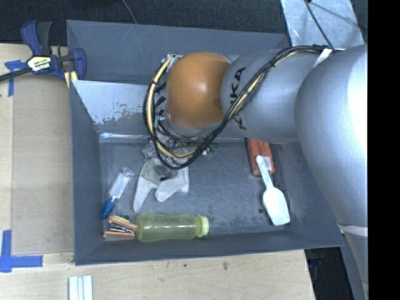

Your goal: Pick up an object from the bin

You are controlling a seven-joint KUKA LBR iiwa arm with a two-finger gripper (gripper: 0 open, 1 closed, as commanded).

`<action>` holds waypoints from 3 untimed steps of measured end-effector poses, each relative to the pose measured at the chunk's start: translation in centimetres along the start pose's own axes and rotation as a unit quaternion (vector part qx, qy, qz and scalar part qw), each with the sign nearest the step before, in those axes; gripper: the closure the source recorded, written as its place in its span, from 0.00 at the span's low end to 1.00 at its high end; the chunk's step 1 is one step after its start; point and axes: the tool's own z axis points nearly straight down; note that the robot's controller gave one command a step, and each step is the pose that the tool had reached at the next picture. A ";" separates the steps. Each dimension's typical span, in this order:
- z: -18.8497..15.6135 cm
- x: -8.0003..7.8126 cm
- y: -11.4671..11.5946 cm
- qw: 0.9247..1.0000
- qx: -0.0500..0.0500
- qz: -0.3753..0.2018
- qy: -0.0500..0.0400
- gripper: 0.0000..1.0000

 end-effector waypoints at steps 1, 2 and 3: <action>0.0 0.0 0.0 1.000 0.000 0.000 0.000 1.00; -11.4 0.5 0.9 1.000 -0.001 -0.001 0.003 1.00; -11.4 0.6 0.9 1.000 -0.001 -0.001 0.003 1.00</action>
Offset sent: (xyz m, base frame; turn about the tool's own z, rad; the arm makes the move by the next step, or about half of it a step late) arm -0.0118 0.0028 0.1139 -0.0069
